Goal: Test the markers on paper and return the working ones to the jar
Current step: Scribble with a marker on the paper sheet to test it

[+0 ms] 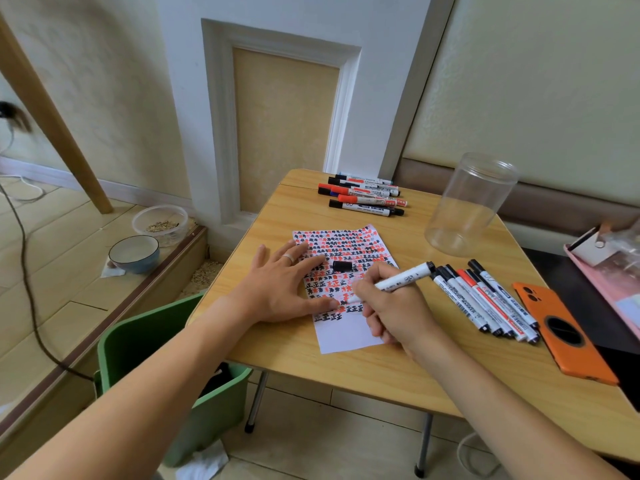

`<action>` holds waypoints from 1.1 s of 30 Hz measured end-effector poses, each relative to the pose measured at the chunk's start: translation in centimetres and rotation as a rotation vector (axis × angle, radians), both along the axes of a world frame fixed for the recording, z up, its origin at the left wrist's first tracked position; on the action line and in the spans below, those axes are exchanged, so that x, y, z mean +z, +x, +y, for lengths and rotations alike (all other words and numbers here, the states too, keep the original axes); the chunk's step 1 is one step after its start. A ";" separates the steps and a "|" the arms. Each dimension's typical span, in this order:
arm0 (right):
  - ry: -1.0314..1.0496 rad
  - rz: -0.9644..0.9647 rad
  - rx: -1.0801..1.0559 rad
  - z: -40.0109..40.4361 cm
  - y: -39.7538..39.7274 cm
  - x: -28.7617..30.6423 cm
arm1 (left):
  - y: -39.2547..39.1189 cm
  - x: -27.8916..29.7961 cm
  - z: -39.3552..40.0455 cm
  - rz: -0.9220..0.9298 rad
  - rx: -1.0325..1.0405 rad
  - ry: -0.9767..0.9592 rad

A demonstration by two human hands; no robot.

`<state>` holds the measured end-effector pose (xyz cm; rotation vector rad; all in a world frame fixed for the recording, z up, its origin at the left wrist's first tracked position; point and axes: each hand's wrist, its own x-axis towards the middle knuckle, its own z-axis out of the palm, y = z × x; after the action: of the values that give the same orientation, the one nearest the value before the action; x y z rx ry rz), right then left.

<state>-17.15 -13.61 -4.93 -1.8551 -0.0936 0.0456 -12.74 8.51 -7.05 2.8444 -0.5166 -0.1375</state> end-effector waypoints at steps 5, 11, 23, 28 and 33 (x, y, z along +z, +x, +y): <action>0.097 -0.060 -0.060 -1.0 1.6 0.4 | 0.6 0.5 -0.3 0.050 0.011 -0.031; 0.134 0.009 -0.114 -1.1 2.2 -0.8 | 1.0 0.3 -2.0 -0.176 0.027 -0.155; 0.215 -0.028 -0.126 -1.7 2.7 -1.4 | 1.1 0.3 -4.4 -0.374 0.015 -0.277; 0.258 -0.049 -0.107 -1.8 2.7 -1.4 | 1.0 0.5 -4.1 -0.353 -0.002 -0.390; 0.261 -0.072 -0.062 -1.8 2.5 -1.2 | 0.6 0.3 -4.1 -0.316 -0.070 -0.491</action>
<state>-14.68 -15.42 -6.17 -1.5980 -0.0876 -0.0735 -12.09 4.42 -6.74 2.3726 -0.6136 0.3814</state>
